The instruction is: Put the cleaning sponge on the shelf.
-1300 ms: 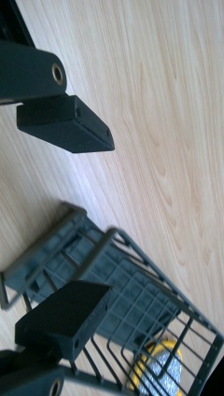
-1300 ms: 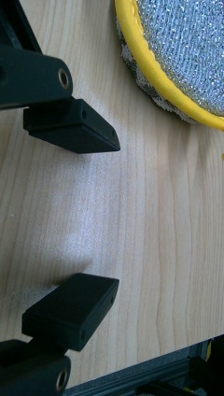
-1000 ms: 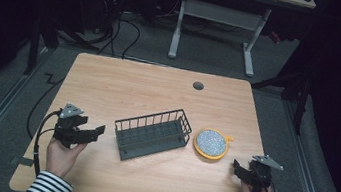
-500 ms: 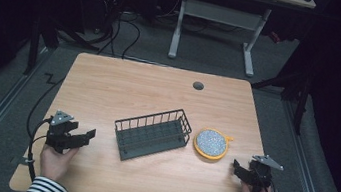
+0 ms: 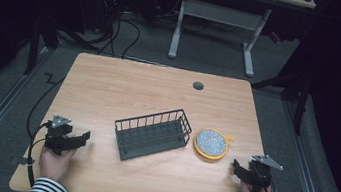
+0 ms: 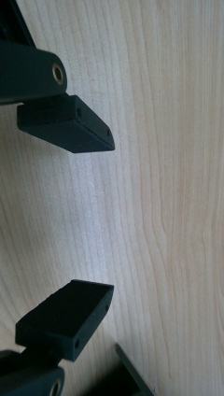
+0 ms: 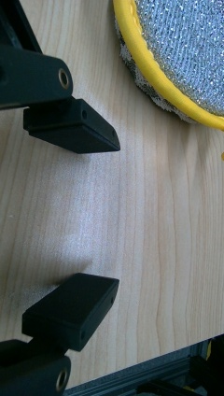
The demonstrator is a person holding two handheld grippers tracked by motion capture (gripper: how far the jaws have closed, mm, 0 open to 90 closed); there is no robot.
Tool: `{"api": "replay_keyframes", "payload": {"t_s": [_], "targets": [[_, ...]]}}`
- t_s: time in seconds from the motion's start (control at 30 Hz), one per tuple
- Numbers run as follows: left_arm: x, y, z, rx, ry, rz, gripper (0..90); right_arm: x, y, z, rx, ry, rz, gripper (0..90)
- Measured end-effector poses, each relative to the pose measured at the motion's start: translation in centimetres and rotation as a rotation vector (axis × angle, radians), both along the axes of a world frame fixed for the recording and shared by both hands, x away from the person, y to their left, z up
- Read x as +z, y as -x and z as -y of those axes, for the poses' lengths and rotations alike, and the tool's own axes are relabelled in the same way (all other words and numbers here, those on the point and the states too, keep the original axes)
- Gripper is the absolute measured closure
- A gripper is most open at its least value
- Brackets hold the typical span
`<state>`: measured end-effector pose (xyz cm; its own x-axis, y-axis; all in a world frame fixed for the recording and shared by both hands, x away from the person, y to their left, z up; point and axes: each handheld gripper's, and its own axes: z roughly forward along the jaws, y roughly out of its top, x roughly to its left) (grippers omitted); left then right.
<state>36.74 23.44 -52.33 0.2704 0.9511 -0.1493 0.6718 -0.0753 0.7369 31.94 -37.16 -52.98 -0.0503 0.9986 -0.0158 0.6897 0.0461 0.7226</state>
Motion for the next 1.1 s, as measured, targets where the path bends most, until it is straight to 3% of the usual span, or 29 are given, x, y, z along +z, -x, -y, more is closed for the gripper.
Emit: {"api": "replay_keyframes", "payload": {"t_s": [0.2, 0.7, 0.8, 0.97, 1.1], "targets": [[-0.6, -0.4, 0.2, 0.01, -0.051, -0.009, 26.3, 0.0, 0.0, 0.0, 0.0, 0.0, 0.0, 29.0], [-1.1, -0.7, 0.4, 0.02, -0.103, 0.003, 26.7, 0.0, 0.0, 0.0, 0.018, -0.005, 0.003, 32.0], [-1.3, -0.6, 0.6, 0.019, -0.132, 0.023, 26.6, 0.0, 0.0, 0.0, 0.018, -0.005, 0.003, 32.0], [-1.4, -0.4, 0.7, 0.024, -0.131, 0.026, 26.6, 0.0, 0.0, 0.0, 0.02, -0.003, 0.005, 32.0], [-1.4, -0.4, 0.8, 0.027, -0.132, 0.027, 26.6, 0.4, -0.3, 0.1, 0.037, 0.001, -0.04, 32.3]]}}
